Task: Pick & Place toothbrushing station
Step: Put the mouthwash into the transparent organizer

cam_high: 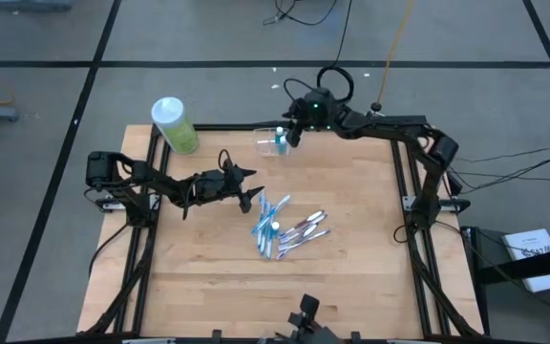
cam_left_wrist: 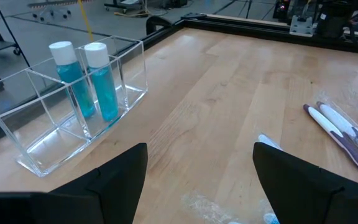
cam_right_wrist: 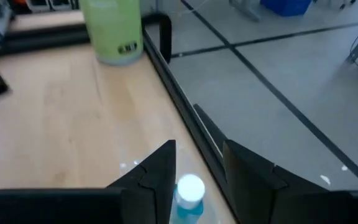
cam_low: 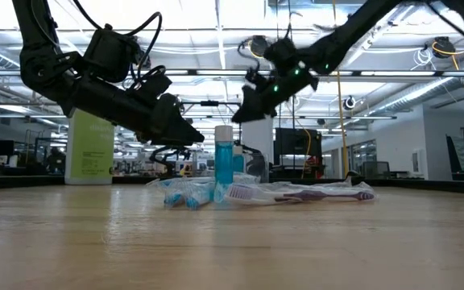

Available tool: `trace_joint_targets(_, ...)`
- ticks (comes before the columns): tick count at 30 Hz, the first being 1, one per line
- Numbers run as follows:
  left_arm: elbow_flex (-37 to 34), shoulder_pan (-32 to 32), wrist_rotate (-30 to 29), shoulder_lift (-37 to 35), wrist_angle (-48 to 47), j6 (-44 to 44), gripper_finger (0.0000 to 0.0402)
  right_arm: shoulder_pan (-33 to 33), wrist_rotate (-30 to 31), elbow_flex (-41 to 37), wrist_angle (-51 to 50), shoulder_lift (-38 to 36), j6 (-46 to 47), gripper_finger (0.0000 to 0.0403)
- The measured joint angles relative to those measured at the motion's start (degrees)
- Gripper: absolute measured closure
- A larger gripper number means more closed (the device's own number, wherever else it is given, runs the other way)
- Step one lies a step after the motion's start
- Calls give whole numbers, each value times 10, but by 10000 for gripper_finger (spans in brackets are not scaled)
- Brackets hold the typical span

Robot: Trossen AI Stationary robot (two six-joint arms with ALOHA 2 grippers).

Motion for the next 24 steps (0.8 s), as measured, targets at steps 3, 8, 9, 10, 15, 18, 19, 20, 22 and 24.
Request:
trace_joint_targets(3, 0, 0, 0, 0, 0, 0, 105, 8, -2, 0, -37, -38, 13, 277)
trace_joint_targets(8, 0, -8, 26, 0, 0, -3, 105, 31, -21, -1, -135, -104, 20, 281)
trace_joint_targets(9, 0, -11, 41, 0, 0, 1, 105, 36, -26, -7, -143, -119, 21, 282)
trace_joint_targets(10, 0, -15, 54, 0, 0, 9, 105, 42, -33, -17, -149, -134, 22, 283)
trace_joint_targets(15, 0, -43, 66, 0, 0, 55, 105, 74, -33, -96, -129, -213, 46, 284)
trace_joint_targets(18, 0, -59, 66, 0, 0, 57, 105, 91, -31, -157, -97, -267, 68, 285)
trace_joint_targets(19, 0, -65, 66, 0, 0, 57, 105, 96, -31, -180, -82, -288, 77, 285)
trace_joint_targets(20, 0, -71, 66, 0, 0, 57, 105, 102, -30, -204, -68, -309, 84, 285)
trace_joint_targets(22, 0, -82, 66, 0, 0, 57, 105, 113, -29, -252, -36, -352, 96, 285)
trace_joint_targets(24, 0, -91, 66, 0, 0, 46, 105, 126, -10, -301, -1, -395, 104, 285)
